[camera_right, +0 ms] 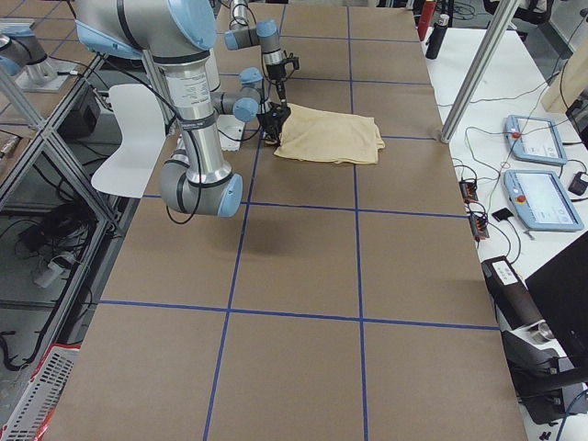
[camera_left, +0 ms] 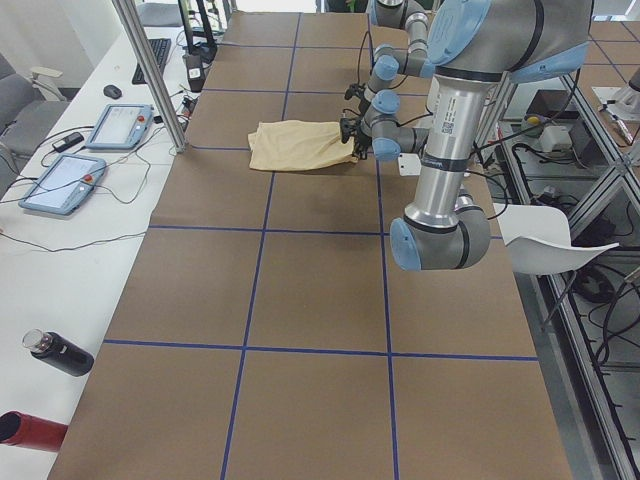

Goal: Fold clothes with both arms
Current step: 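Hold both grippers low at the shirt's near corners, then grasp the shirt's near edge with both grippers and lift it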

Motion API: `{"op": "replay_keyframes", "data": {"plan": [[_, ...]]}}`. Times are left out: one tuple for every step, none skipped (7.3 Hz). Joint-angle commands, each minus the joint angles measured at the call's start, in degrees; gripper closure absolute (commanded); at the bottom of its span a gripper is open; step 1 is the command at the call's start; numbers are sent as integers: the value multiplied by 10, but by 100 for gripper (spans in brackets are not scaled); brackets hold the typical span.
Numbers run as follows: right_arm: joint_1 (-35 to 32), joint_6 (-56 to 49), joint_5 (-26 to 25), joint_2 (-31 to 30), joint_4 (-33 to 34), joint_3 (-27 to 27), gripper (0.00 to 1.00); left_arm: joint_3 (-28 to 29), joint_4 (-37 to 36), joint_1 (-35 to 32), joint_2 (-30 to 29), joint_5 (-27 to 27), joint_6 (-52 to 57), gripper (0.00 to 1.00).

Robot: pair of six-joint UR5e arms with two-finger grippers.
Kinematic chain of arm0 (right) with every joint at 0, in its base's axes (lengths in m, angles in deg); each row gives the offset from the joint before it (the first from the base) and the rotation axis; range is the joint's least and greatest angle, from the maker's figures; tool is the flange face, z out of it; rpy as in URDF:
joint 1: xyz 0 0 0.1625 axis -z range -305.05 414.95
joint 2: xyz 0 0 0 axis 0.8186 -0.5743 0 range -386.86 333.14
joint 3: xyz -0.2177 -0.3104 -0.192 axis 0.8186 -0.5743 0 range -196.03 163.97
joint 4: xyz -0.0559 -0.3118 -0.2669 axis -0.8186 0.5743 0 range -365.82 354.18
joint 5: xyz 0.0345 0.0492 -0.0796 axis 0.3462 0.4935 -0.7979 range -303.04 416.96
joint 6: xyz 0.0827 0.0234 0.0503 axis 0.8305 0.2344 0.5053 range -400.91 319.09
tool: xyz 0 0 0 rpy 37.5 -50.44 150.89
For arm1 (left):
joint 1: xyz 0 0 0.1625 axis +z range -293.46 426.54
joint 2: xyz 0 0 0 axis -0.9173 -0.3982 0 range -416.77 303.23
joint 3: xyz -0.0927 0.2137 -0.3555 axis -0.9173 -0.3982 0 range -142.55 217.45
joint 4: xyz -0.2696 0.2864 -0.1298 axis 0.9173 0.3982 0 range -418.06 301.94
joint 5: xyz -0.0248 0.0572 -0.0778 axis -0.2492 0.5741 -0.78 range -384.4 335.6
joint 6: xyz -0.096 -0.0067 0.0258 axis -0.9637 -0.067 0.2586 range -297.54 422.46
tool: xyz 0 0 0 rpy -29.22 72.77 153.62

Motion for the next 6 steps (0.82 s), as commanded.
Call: {"op": "replay_keyframes", "data": {"plan": [[-12, -5, 2, -5, 2, 45, 100, -8, -1, -1, -2, 0, 0, 100], [-14, -6, 3, -8, 28, 80, 100, -19, -1, 0, -2, 0, 0, 100], [6, -4, 3, -7, 90, 135, 100, -34, -1, 1, 0, 0, -3, 100], [36, -1, 2, -7, 132, 188, 100, -67, -2, 30, 8, 1, -7, 100], [70, 3, -1, -10, 178, 242, 100, -99, -2, 56, 26, 3, -17, 100], [99, 14, -23, -9, 221, 276, 100, -130, -13, 84, 36, 4, -38, 100]]}}
